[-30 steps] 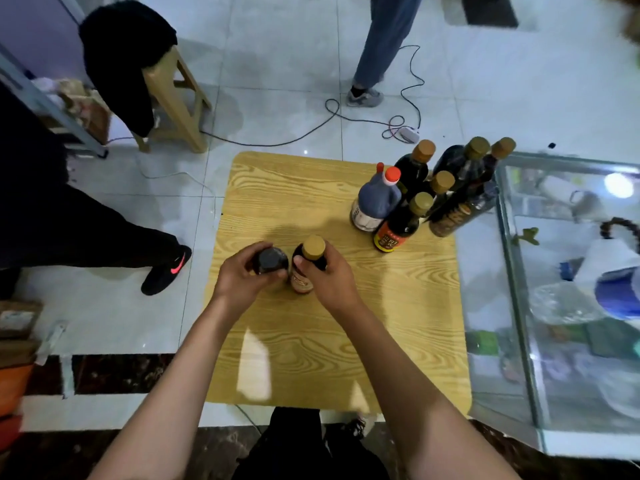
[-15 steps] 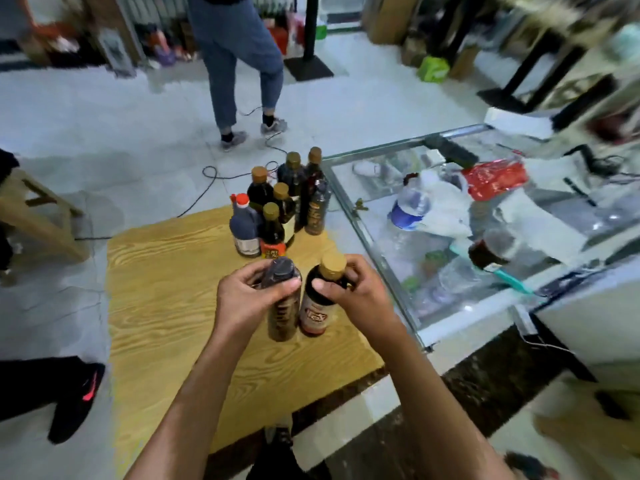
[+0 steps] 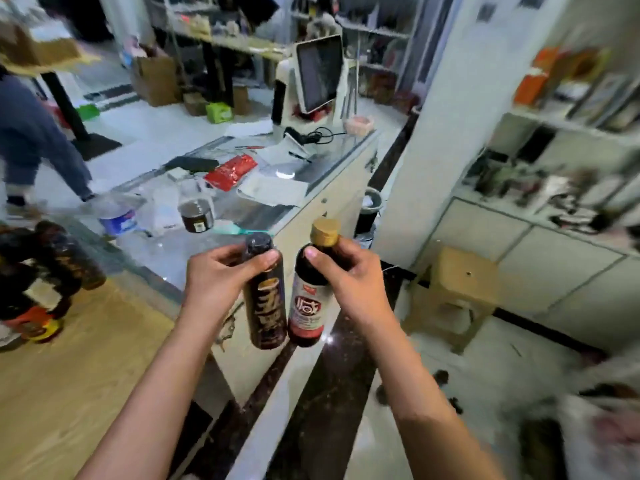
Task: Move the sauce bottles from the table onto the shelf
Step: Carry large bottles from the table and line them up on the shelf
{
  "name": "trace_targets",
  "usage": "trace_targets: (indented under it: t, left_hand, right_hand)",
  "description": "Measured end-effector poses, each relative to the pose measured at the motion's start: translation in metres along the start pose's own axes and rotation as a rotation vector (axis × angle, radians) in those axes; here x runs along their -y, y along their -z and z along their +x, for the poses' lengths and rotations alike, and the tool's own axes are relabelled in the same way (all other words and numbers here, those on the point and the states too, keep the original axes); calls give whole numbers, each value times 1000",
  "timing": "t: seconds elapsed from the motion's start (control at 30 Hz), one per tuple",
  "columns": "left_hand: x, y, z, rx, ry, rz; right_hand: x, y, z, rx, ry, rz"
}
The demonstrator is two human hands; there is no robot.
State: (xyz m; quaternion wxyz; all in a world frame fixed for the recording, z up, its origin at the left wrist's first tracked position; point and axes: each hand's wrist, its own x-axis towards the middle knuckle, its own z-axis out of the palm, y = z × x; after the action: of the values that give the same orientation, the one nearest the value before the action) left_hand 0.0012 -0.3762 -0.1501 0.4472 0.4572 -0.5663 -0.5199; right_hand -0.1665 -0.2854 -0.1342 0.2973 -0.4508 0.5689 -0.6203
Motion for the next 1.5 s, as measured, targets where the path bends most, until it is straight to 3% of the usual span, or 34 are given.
trace_targets:
  t: [0.3, 0.67, 1.0, 1.3, 1.5]
  left_hand:
    - [-52, -213, -58, 316, -142, -95]
    - [-103, -437, -121, 746, -348, -130]
    - [-177, -627, -151, 1128, -316, -361]
    - [-270, -780, -169, 1325, -259, -526]
    - [-297, -865, -215, 1393, -221, -565]
  right_hand:
    - [23, 207, -53, -349, 31, -74]
    - [62, 397, -101, -822, 39, -237]
    - [114, 542, -98, -1169, -31, -375]
    - [189, 663, -71, -1393, 52, -583]
    - [231, 726, -92, -1585, 33, -749]
